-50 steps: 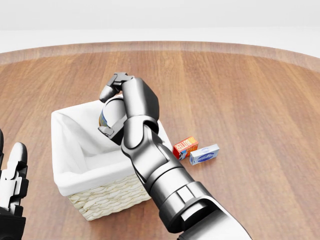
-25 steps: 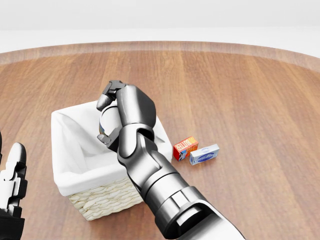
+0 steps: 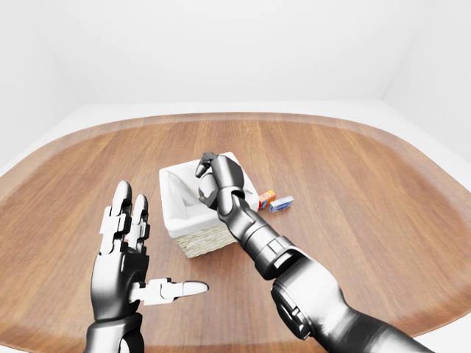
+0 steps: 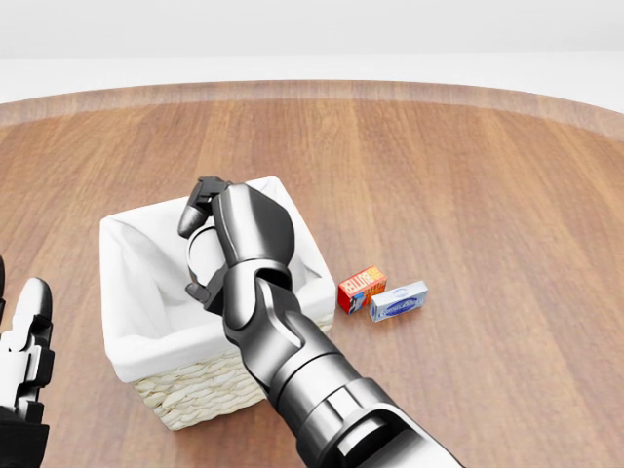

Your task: Pick up the alphabet soup and put it in the basket.

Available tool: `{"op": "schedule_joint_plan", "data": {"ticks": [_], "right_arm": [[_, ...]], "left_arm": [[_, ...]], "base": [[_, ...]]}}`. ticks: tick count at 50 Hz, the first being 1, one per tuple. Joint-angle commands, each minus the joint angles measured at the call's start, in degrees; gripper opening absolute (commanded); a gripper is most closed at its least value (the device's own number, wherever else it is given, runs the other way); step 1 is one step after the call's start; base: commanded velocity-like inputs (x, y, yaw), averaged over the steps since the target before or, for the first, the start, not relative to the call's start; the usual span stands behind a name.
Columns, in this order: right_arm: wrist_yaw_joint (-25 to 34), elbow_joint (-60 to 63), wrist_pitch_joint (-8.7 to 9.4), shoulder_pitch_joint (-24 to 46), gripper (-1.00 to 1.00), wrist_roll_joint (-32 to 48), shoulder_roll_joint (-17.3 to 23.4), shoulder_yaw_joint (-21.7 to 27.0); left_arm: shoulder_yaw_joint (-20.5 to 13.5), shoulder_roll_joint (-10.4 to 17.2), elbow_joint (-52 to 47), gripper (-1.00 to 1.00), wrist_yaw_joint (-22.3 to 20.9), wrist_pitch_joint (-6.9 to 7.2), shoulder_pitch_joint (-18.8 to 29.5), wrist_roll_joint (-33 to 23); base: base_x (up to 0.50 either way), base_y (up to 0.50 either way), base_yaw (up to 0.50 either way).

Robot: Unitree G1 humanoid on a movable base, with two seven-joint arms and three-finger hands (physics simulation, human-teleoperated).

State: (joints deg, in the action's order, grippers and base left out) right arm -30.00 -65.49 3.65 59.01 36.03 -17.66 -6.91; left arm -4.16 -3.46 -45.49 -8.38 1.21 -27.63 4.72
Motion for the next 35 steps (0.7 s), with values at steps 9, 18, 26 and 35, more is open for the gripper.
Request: {"op": "schedule_joint_plan", "data": {"ticks": [9,18,26,35], "right_arm": [[0.0,0.7,-0.04,-0.1,-0.93,4.1,-0.7,-0.6],[0.0,1.1,0.57,-0.4,1.00,4.7,-1.0,-0.8],[0.0,0.7,0.34,-0.8,1.00,5.3,-1.1,-0.9],[0.0,0.2,0.21,-0.7,1.00,4.9,-1.1,-0.5]], "left_arm": [[-0.4,-0.2,-0.7,1.00,-0.4,0.25,-0.4,0.4],[-0.6,-0.4,-1.3,1.00,-0.7,0.35,-0.8,0.6],[-0.7,-0.6,-1.8,1.00,-0.9,0.44,-1.1,0.6],[-0.6,-0.7,-1.8,1.00,-0.9,0.41,-1.1,0.5]], "base": [[0.00,0.00,0.00],[0.00,0.00,0.00],[0.00,0.00,0.00],[0.00,0.00,0.00]]}}
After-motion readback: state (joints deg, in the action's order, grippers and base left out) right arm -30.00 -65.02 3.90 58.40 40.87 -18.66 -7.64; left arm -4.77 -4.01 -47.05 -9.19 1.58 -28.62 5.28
